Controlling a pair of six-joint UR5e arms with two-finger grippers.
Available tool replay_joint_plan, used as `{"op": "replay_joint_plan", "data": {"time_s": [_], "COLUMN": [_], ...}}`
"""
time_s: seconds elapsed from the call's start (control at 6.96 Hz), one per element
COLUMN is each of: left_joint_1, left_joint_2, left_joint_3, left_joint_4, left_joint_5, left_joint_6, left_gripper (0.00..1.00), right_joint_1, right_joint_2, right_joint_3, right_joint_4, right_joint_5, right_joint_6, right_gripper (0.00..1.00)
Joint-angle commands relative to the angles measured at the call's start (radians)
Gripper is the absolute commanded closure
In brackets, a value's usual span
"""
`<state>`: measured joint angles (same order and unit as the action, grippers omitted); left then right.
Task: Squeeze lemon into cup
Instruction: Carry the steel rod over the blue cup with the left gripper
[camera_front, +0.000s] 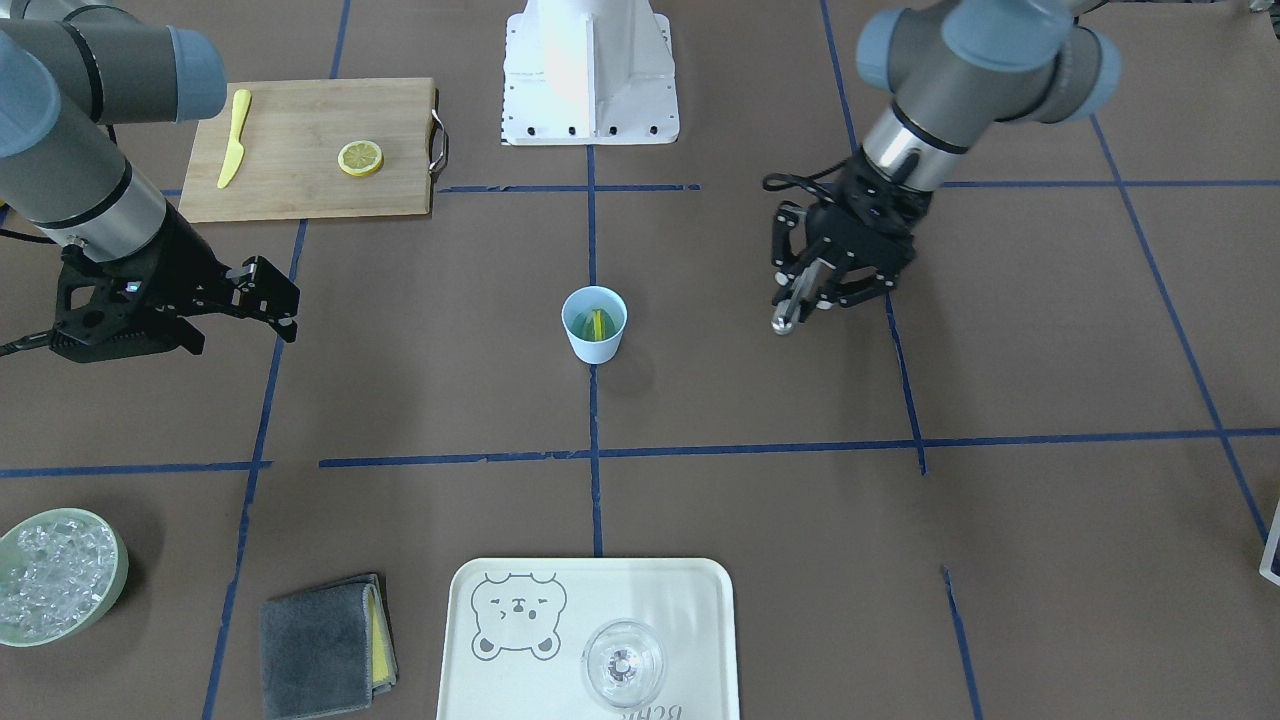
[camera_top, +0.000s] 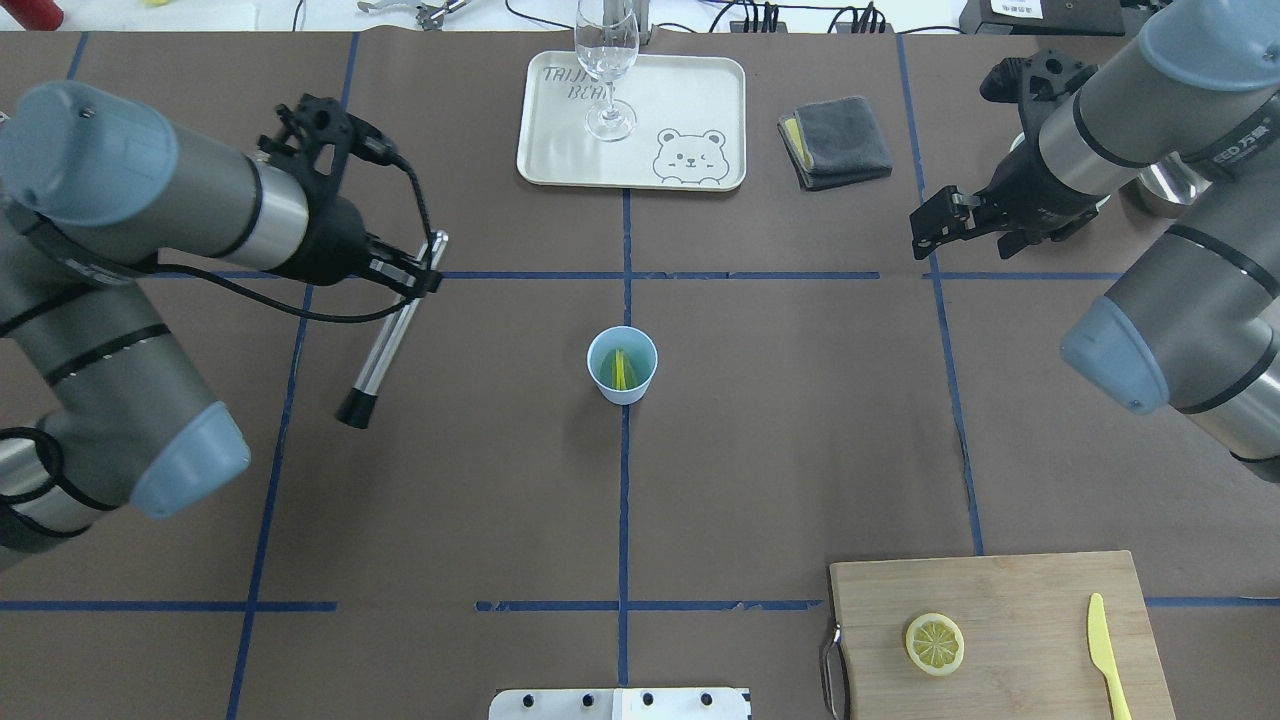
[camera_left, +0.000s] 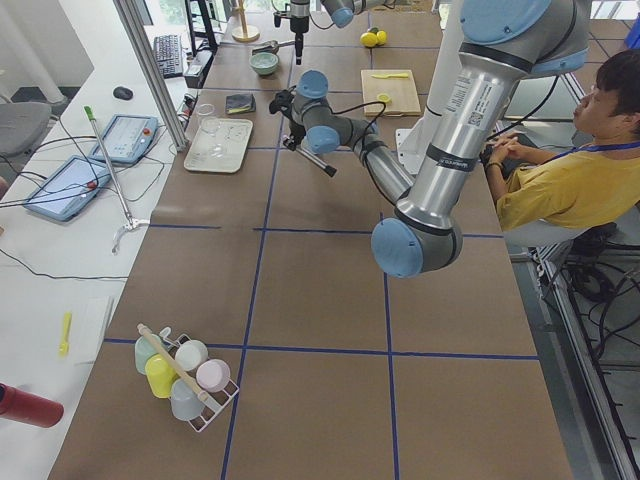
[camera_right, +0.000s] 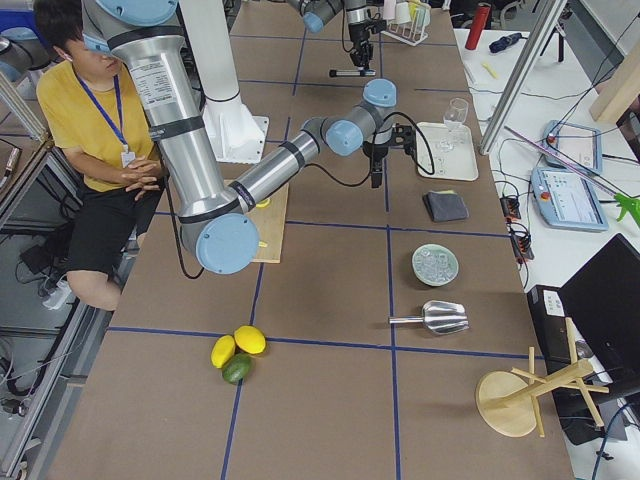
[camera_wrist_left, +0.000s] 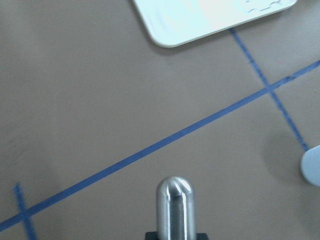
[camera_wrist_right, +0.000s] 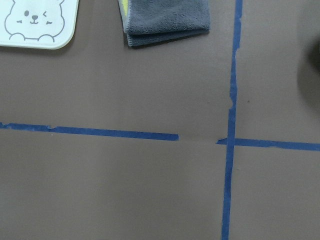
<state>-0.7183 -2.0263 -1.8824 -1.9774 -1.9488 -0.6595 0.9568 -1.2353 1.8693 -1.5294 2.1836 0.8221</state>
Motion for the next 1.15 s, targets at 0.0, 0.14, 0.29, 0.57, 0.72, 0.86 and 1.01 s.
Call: {"op": "replay_joint_plan", "data": {"time_s": [0.0,0.14,0.29,0.57,0.72,0.86,1.01], "left_joint_1": [0.071,0.106,0.146,0.172,0.192,0.28,0.345], "left_joint_2": [-0.116,-0.112,-0.103,-0.118,-0.118,-0.13,-0.13], "left_joint_3": [-0.012,0.035,0.098,0.153,0.167,0.199,0.233], "left_joint_4": [-0.122,-0.378,-0.646,-0.757,-0.79,-0.822,-0.866], "left_joint_5": [0.185,0.315,0.488,0.539,0.577,0.772,0.898], "left_joint_6": [-0.006,-0.005,0.0,0.038,0.055,0.057,0.101], "left_gripper": [1.0,1.0,1.0,1.0,1.0,1.0,1.0], "right_joint_1": [0.026,0.034,0.039,0.042,0.04,0.042,0.04], "right_joint_2": [-0.009,-0.009,-0.009,-0.013,-0.016,-0.033,-0.055], "right_joint_3": [0.007,0.01,0.02,0.03,0.034,0.063,0.083], "right_joint_4": [0.0,0.0,0.0,-0.002,-0.002,-0.008,-0.009], "right_joint_5": [0.001,0.001,0.004,0.004,0.005,0.004,0.004], "right_joint_6": [0.0,0.0,0.0,0.002,0.003,0.011,0.009], "right_gripper": [0.0,0.0,0.0,0.0,0.0,0.0,0.0]}}
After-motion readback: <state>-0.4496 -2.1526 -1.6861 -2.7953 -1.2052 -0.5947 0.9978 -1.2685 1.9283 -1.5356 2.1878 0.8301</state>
